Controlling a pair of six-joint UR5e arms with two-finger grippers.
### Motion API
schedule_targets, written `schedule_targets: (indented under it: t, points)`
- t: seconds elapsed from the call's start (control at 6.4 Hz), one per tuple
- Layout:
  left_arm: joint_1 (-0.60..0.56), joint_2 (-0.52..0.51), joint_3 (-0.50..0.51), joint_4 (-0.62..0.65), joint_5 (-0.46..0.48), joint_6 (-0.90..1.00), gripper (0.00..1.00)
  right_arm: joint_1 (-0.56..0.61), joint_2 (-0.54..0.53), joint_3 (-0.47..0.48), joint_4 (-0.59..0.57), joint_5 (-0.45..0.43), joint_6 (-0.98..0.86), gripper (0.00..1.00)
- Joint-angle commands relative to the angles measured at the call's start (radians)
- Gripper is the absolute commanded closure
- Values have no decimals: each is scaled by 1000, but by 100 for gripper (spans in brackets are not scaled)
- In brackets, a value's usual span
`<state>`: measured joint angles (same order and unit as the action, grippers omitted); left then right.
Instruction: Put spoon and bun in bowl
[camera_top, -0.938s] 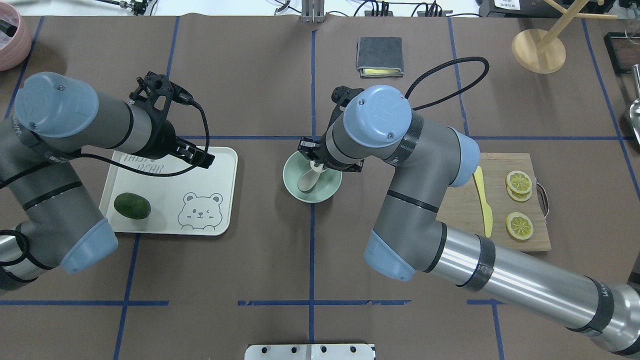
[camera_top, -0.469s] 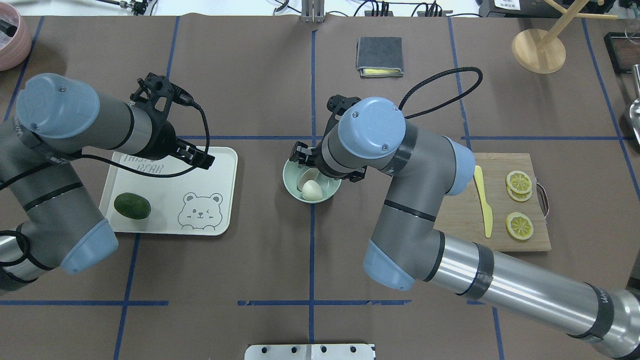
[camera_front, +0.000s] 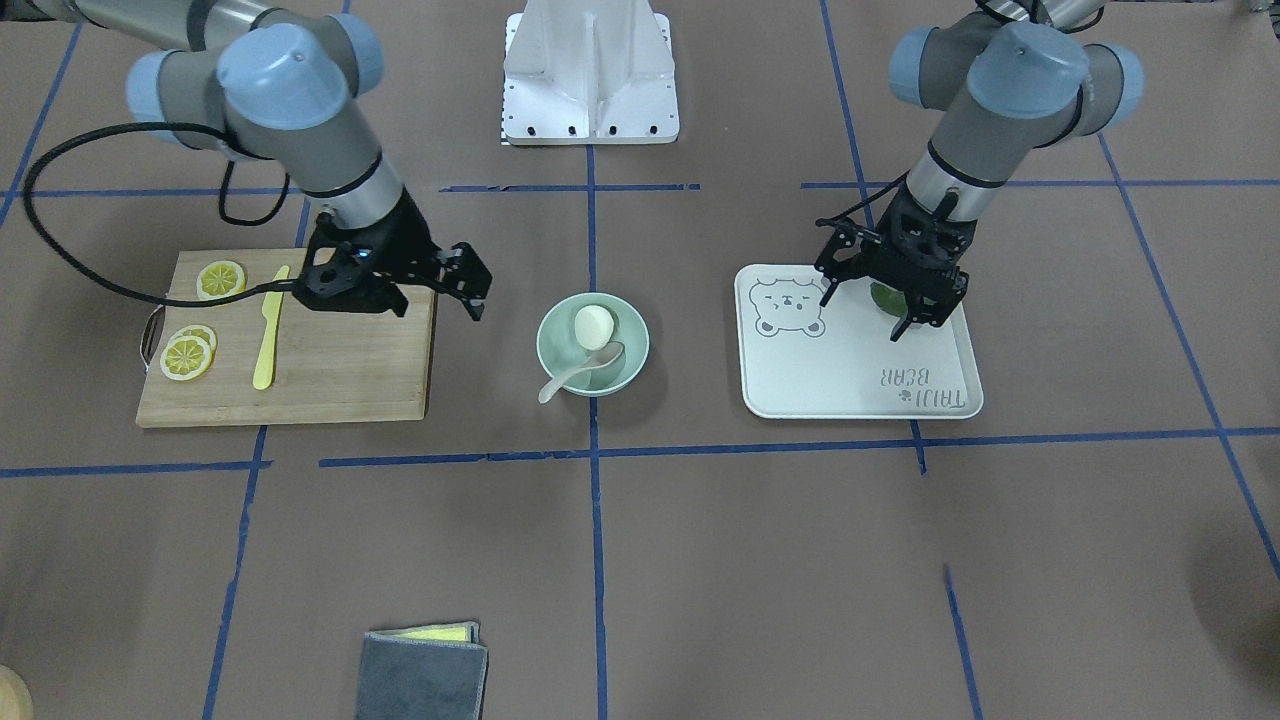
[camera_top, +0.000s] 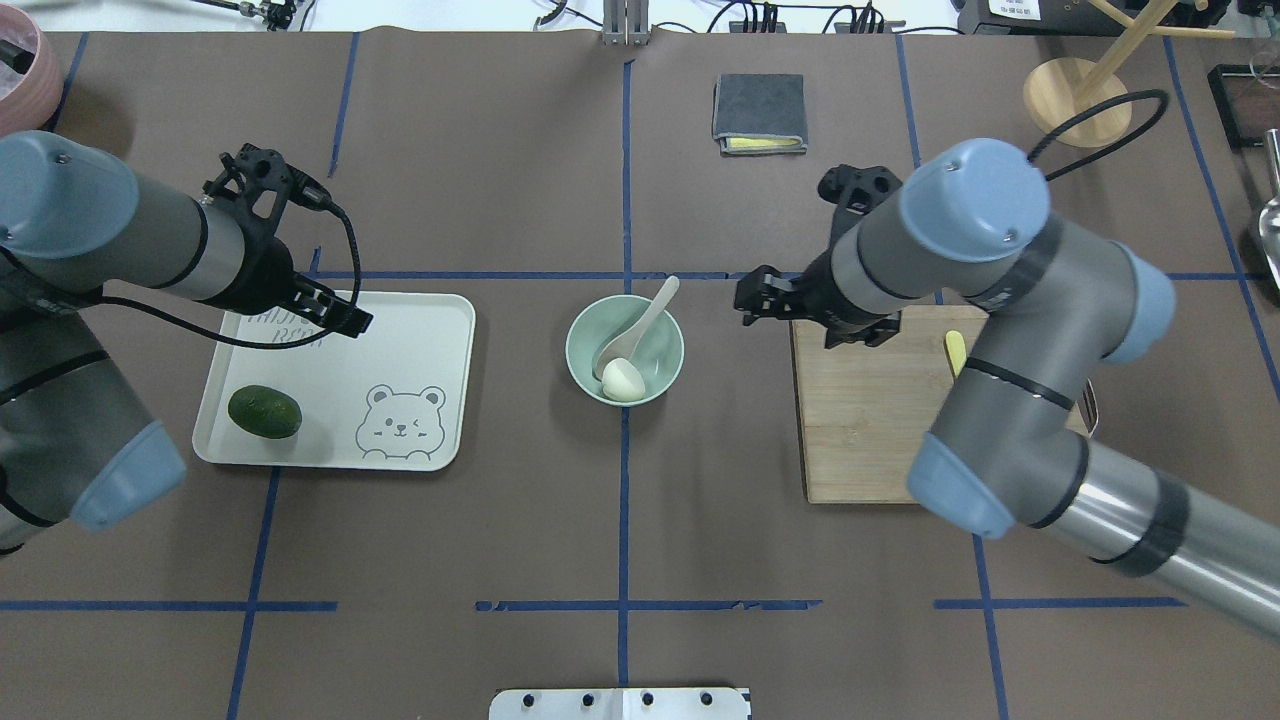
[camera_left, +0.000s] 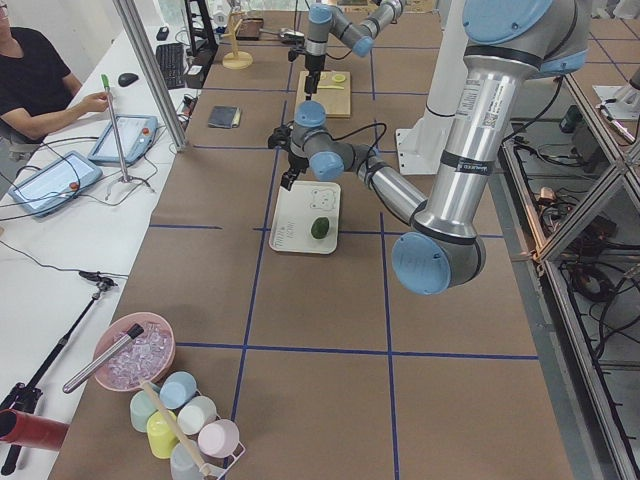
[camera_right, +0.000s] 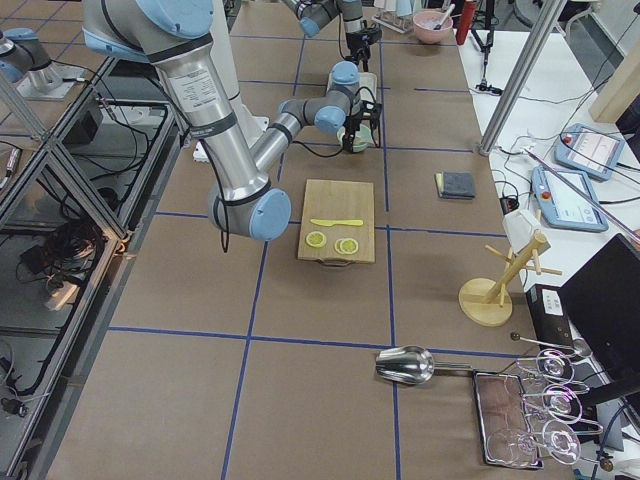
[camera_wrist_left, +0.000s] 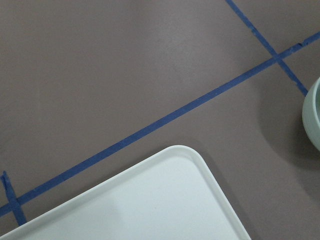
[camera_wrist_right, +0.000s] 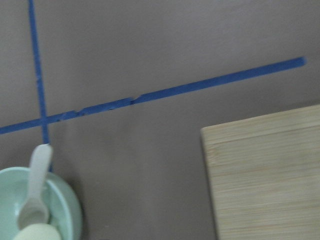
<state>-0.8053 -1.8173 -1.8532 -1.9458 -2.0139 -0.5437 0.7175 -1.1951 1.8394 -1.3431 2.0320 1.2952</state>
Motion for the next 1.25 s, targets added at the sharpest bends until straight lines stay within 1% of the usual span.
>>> schedule_targets:
  t: [0.0, 0.16, 0.31, 0.47, 0.62, 0.78, 0.94, 1.09]
  points:
    - [-130, 108, 5, 4, -28, 205, 8, 199, -211, 37, -4, 153, -362, 0]
    - [-228, 153, 17, 5, -29, 357, 0, 302, -281, 31, -11, 189, -536, 0]
    - [-353, 200, 17, 30, -99, 472, 0, 418, -335, 21, -39, 248, -706, 0]
    - [-473, 220, 34, 74, -197, 610, 0, 506, -346, 11, -135, 267, -904, 0]
    - [-599, 223, 81, 137, -245, 742, 0, 602, -348, 8, -268, 266, -1127, 0]
    - [-656, 228, 103, 171, -297, 772, 0, 690, -350, -23, -331, 266, -1294, 0]
    - [-696, 280, 120, 182, -327, 766, 0, 715, -366, -69, -329, 271, -1335, 0]
    - [-698, 330, 106, 179, -395, 760, 0, 733, -380, -87, -327, 333, -1334, 0]
